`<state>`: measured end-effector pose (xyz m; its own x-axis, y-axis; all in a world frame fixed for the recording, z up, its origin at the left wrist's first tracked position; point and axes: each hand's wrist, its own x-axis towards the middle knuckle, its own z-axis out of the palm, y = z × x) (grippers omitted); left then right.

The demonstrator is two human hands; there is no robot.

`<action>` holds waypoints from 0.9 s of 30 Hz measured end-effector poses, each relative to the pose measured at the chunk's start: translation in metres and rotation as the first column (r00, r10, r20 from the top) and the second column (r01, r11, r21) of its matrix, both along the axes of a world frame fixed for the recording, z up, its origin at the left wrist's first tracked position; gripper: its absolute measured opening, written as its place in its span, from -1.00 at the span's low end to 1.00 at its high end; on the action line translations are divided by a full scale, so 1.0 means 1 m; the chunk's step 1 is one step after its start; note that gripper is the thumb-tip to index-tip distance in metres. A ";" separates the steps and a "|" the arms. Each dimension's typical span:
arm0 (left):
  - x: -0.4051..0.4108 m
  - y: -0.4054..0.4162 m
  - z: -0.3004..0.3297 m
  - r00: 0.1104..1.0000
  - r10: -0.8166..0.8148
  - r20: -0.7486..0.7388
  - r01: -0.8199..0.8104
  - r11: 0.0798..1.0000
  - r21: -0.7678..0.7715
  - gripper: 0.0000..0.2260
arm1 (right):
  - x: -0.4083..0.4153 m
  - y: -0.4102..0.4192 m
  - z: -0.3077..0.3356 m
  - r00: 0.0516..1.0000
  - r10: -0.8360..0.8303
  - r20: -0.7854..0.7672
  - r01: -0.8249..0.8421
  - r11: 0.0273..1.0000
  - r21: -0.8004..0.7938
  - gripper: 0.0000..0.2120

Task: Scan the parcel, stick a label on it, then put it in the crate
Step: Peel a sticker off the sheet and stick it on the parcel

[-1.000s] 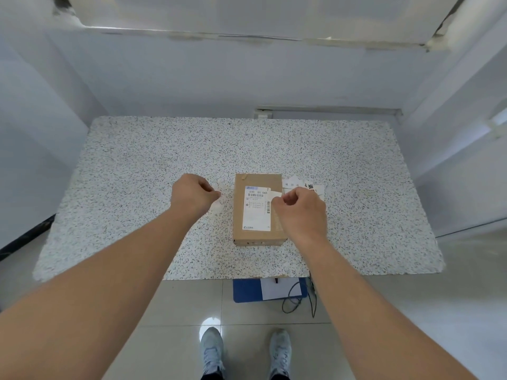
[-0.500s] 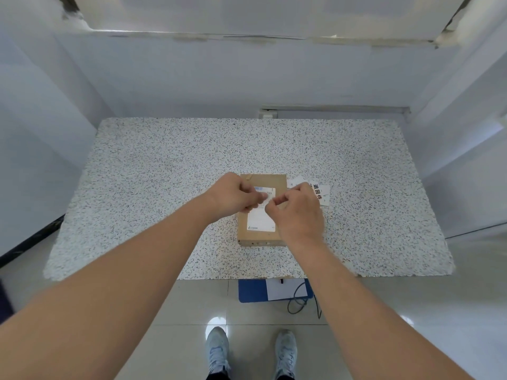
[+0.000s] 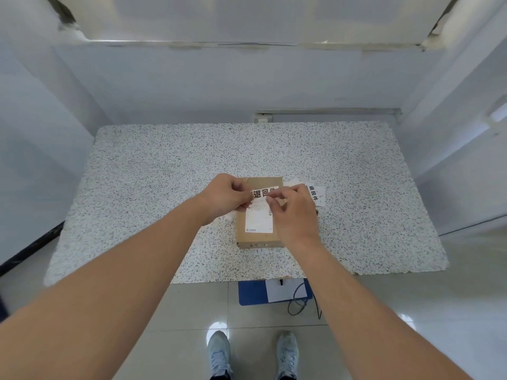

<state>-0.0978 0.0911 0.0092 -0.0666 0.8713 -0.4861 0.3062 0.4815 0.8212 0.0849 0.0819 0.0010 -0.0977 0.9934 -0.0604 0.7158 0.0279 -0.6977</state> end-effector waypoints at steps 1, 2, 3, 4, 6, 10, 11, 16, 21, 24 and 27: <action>-0.002 -0.001 0.002 1.000 -0.023 -0.014 0.023 1.000 -0.001 -0.89 | 0.001 0.001 0.000 0.998 -0.052 -0.021 0.052 0.999 -0.003 -0.87; -0.005 -0.001 0.004 0.999 -0.044 -0.022 0.044 0.999 0.000 -0.92 | 0.001 0.002 0.000 0.995 -0.098 -0.034 0.098 0.995 -0.008 -0.87; -0.007 -0.002 0.008 0.998 -0.063 -0.026 0.063 0.998 0.003 -0.94 | 0.001 0.003 0.001 0.991 -0.129 -0.034 0.128 0.992 -0.022 -0.84; -0.010 -0.002 0.010 0.997 -0.077 -0.031 0.077 0.997 0.009 -0.93 | 0.000 0.004 0.001 0.989 -0.145 -0.031 0.143 0.988 -0.050 -0.80; -0.015 -0.001 0.013 0.995 -0.092 -0.041 0.093 0.996 0.018 -0.94 | -0.003 0.007 0.001 0.985 -0.163 -0.052 0.155 0.979 -0.131 -0.76; -0.022 0.005 0.014 0.992 -0.114 -0.058 0.115 0.993 0.020 -0.94 | -0.012 0.009 0.004 0.966 -0.230 -0.117 0.205 0.960 -0.192 -0.89; -0.024 0.006 0.014 0.991 -0.118 -0.062 0.120 0.992 0.025 -0.95 | -0.014 0.009 0.005 0.963 -0.241 -0.117 0.217 0.958 -0.186 -0.90; -0.028 0.009 0.011 0.993 -0.074 -0.095 0.079 0.995 0.054 -0.91 | -0.021 0.010 0.004 0.950 -0.290 -0.115 0.269 0.949 -0.165 -0.84; -0.031 0.011 0.001 0.982 -0.032 -0.184 0.049 0.995 0.092 -0.88 | -0.026 0.009 0.000 0.944 -0.297 -0.146 0.270 0.946 -0.177 -0.93; -0.030 0.013 -0.003 0.984 -0.008 -0.177 0.024 0.996 0.086 -0.91 | -0.028 0.012 -0.005 0.946 -0.297 -0.133 0.276 0.949 -0.154 -0.91; -0.027 0.019 -0.011 0.990 0.008 -0.142 0.001 0.998 0.069 -0.89 | -0.023 0.019 -0.010 0.946 -0.303 -0.118 0.284 0.946 -0.155 -0.88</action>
<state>-0.1245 0.1099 -0.0015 -0.1338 0.9020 -0.4105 0.4204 0.4268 0.8007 0.0623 0.1006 -0.0092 0.1798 0.9629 -0.2014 0.5739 -0.2690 -0.7735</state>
